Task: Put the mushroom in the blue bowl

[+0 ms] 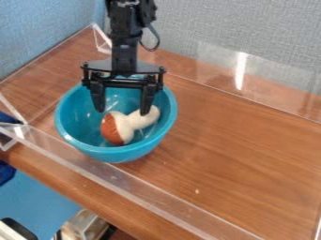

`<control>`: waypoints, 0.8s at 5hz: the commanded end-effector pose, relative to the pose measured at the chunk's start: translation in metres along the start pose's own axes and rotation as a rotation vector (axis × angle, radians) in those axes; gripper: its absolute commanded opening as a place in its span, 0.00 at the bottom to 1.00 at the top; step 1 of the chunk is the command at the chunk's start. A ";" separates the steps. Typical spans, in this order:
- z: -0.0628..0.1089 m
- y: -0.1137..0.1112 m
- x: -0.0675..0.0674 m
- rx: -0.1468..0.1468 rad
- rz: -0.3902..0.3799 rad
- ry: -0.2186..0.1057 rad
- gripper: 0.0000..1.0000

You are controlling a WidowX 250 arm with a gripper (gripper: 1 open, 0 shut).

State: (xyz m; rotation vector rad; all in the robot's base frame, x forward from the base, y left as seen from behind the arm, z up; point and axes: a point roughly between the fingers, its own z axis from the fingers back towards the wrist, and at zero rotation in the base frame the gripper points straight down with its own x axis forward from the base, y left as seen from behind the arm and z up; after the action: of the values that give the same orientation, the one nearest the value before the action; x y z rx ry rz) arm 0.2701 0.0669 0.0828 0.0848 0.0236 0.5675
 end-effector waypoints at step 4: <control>-0.018 0.021 -0.028 -0.027 -0.013 -0.060 1.00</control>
State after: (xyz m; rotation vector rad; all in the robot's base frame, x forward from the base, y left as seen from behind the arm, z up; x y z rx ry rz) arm 0.2322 0.0671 0.0562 0.0767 0.0012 0.5382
